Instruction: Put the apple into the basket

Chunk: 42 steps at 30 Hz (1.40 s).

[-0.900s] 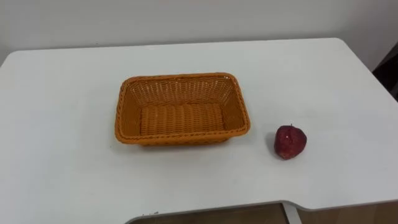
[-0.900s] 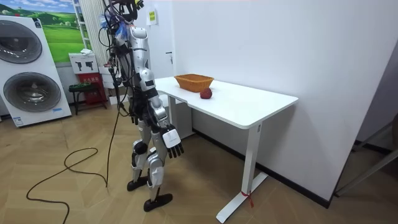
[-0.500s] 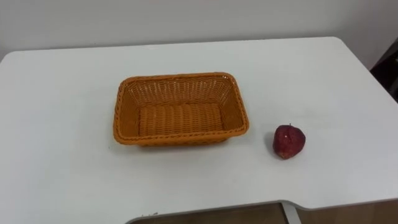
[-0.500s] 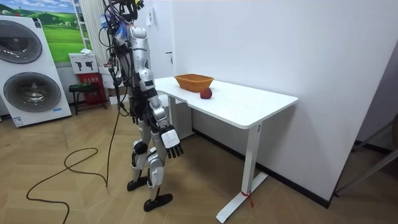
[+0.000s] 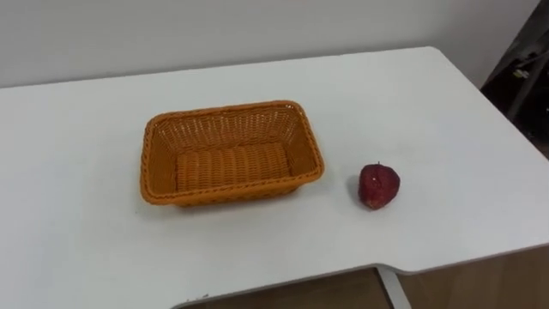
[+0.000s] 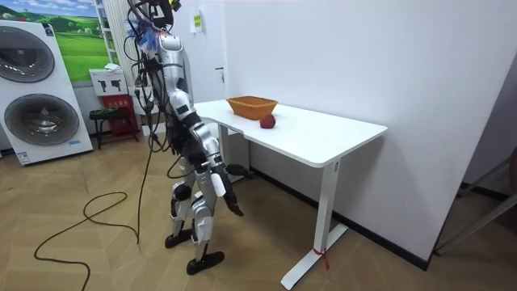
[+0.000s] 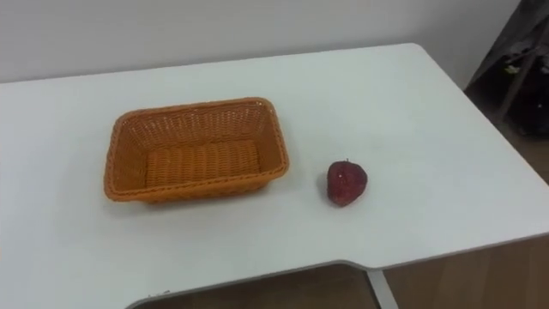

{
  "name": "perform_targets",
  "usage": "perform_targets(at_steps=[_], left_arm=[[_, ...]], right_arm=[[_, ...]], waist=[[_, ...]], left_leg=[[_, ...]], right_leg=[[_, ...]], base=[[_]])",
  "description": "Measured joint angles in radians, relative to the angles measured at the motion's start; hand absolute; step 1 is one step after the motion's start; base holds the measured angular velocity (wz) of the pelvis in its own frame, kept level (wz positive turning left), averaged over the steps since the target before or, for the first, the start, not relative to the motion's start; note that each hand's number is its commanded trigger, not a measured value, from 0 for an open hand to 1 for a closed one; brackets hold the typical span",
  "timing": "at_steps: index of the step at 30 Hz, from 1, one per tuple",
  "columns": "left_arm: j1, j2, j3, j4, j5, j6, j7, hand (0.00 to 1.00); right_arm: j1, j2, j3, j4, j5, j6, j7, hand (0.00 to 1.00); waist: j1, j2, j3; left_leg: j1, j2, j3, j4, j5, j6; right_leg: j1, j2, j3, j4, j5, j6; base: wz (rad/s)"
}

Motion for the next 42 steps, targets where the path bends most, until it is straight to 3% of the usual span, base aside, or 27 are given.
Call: perform_targets(at_steps=[5, 8, 11, 14, 19, 23, 26, 31, 42], left_arm=[[0.013, 0.001, 0.024, -0.025, -0.02, 0.0, 0.004, 0.0], [0.013, 0.0, 0.031, -0.029, -0.02, -0.004, 0.005, 0.0], [0.011, 0.001, 0.028, -0.042, -0.022, -0.013, 0.006, 0.0], [0.011, 0.003, -0.009, -0.043, -0.021, -0.016, 0.008, 0.0], [0.013, 0.004, -0.041, -0.042, -0.02, -0.02, 0.007, 0.0], [0.014, 0.004, -0.052, -0.042, -0.018, -0.02, 0.006, 0.0], [0.007, 0.008, -0.101, -0.042, -0.018, -0.024, 0.004, 0.0], [0.006, 0.007, -0.121, -0.041, -0.01, -0.043, -0.02, 0.0], [0.0, 0.021, -0.125, -0.043, -0.008, -0.046, -0.058, 0.0]], right_arm=[[-0.016, 0.0, -0.081, -0.127, 0.026, -0.015, -0.151, 0.0], [-0.014, 0.0, -0.087, -0.285, -0.033, -0.044, -0.275, 0.0], [-0.016, -0.001, -0.08, -0.506, -0.156, -0.092, -0.427, 0.0], [-0.018, -0.008, -0.048, -0.639, -0.278, -0.117, -0.531, 0.0], [-0.017, -0.023, 0.005, -0.771, -0.544, -0.149, -0.618, 0.0], [-0.004, -0.023, 0.049, -0.844, -0.708, -0.153, -0.614, 0.0], [-0.003, -0.023, 0.132, -0.865, -0.791, -0.16, -0.551, 0.0], [0.004, -0.023, 0.244, -0.865, -0.837, -0.159, -0.411, 0.0], [0.003, -0.048, 0.382, -0.865, -0.838, -0.156, -0.156, 0.0]], waist=[[-0.009, -0.006, -0.0008], [-0.005, -0.003, -0.0011], [-0.003, -0.004, 0.0003], [0.008, -0.003, 0.0001], [0.018, 0.002, -0.0003], [0.027, 0.006, -0.0023], [0.033, 0.006, -0.0038], [0.053, 0.006, -0.0026], [0.088, -0.002, 0.0017]], left_leg=[[0.0, -0.002, 0.01, 0.007, 0.0, 0.0], [-0.011, -0.004, 0.017, 0.011, 0.0, 0.0], [-0.038, -0.006, 0.018, 0.019, 0.0, 0.001], [-0.046, -0.006, 0.018, 0.026, 0.0, 0.001], [-0.048, -0.006, 0.015, 0.022, 0.0, 0.001], [-0.044, -0.005, 0.016, 0.015, 0.0, 0.001], [-0.042, -0.004, 0.017, 0.015, 0.001, 0.001], [-0.04, 0.0, 0.016, 0.015, 0.001, 0.0], [-0.047, 0.0, 0.01, 0.015, 0.001, 0.0]], right_leg=[[-0.005, -0.002, 0.008, 0.009, -0.006, 0.002], [-0.022, -0.001, 0.019, 0.021, -0.007, 0.002], [-0.056, -0.004, 0.02, 0.041, -0.009, 0.002], [-0.066, -0.004, 0.021, 0.04, -0.009, 0.002], [-0.071, -0.003, 0.02, 0.029, -0.009, 0.002], [-0.07, -0.002, 0.021, 0.03, -0.008, 0.002], [-0.068, -0.001, 0.021, 0.027, -0.007, 0.001], [-0.062, 0.003, 0.02, 0.027, -0.005, -0.003], [-0.059, 0.0, 0.011, 0.028, -0.005, -0.003]], base=[[-0.03], [-0.1], [-0.01], [0.0], [0.0], [-0.01], [0.0], [-0.02], [0.02]])
